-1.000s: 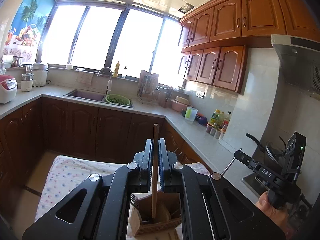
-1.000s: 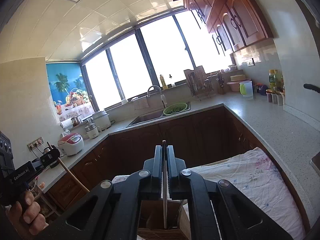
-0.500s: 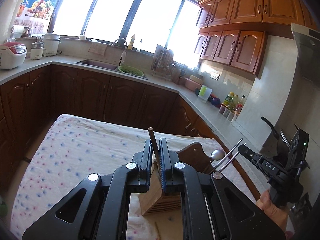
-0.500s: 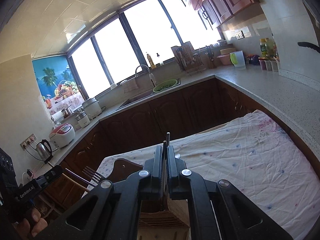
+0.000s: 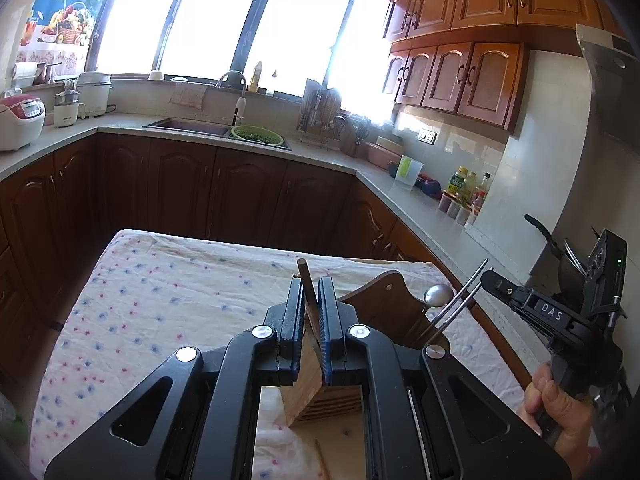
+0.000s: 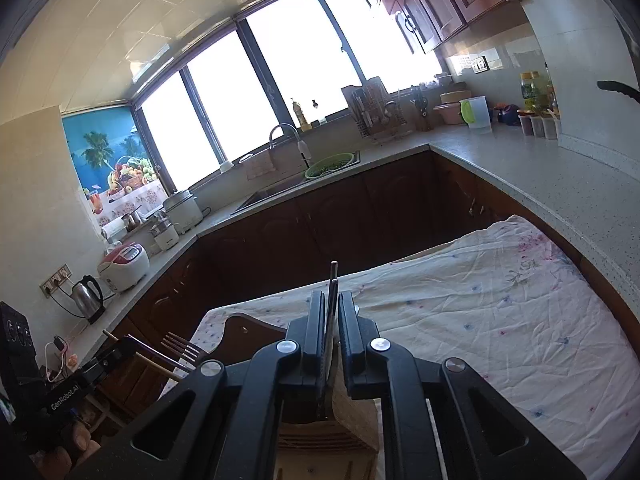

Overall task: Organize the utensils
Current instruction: 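Carry both chopsticks upright to the wooden holder and lower them into it, then open both grippers and withdraw them from the holder back over the chopsticks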

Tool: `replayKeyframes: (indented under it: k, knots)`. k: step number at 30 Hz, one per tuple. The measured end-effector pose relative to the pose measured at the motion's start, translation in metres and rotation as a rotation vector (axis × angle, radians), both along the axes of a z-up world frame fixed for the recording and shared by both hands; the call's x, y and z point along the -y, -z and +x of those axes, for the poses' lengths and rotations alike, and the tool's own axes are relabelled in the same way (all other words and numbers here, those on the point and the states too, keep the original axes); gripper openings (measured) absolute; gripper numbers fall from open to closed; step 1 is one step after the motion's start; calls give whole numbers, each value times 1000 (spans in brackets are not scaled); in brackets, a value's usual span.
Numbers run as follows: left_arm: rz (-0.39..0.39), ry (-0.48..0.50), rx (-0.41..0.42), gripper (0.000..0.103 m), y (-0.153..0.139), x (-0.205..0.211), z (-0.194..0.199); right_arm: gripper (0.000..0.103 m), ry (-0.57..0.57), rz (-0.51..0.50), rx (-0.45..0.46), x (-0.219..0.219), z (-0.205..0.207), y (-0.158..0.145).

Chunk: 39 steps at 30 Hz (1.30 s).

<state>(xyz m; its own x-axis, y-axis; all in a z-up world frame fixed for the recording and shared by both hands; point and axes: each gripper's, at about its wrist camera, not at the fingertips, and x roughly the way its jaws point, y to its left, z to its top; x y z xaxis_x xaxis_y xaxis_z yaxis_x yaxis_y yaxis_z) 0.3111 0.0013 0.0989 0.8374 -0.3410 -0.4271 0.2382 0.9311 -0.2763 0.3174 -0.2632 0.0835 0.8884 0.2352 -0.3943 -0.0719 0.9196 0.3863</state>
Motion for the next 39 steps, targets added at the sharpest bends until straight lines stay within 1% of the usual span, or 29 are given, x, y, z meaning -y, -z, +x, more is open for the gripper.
replayKeyframes:
  k: [1,2,3,4,5,6,7,8,9,10,11,12,14,18,20,27,32,39]
  knots:
    - [-4,-3,-1,7,-1,-1,-2,10,1,3,-1,1,-1,-1]
    - [-11,-2,1,10,-4,-2,-4,12,2,6,0,2,-3,-3]
    - [-22,-1,2,13,-6,-4,-7,20,4,13,4,3,-5,-4]
    - [-36,-4,4,24,-9,-6,-12,29,5,23,14,5,-9,-7]
    - [-46,-12,6,38,-12,-9,-18,52,8,33,27,8,-13,-10]
    - [-54,-25,9,44,-14,-12,-24,73,13,44,45,10,-18,-12]
    - [-66,-38,15,53,-16,-15,-31,79,21,56,66,13,-24,-15]
    - [-80,-47,20,59,-17,-19,-37,83,27,69,84,15,-30,-17]
    - [-91,-60,20,64,-17,-23,-44,84,32,80,93,17,-35,-18]
    - [-99,-81,16,79,-17,-28,-51,85,33,90,98,19,-40,-19]
    - [-110,-104,17,89,-15,-33,-58,88,33,100,103,21,-45,-19]
    - [-119,-121,20,91,-13,-38,-65,93,34,108,107,23,-51,-19]
    - [-121,-155,3,97,-7,-46,-76,95,38,117,112,24,-62,-16]
    - [-131,-185,-58,97,10,-56,-90,95,33,130,89,25,-81,-3]
    - [-121,-188,-89,98,20,-58,-97,95,27,142,67,26,-90,7]
    - [-87,-203,-153,98,51,-65,-125,95,19,146,-28,27,-129,45]
    - [-78,-223,-222,98,75,-74,-135,95,29,145,-103,33,-151,71]
    - [-55,-221,-285,98,96,-71,-141,95,55,109,-173,36,-175,99]
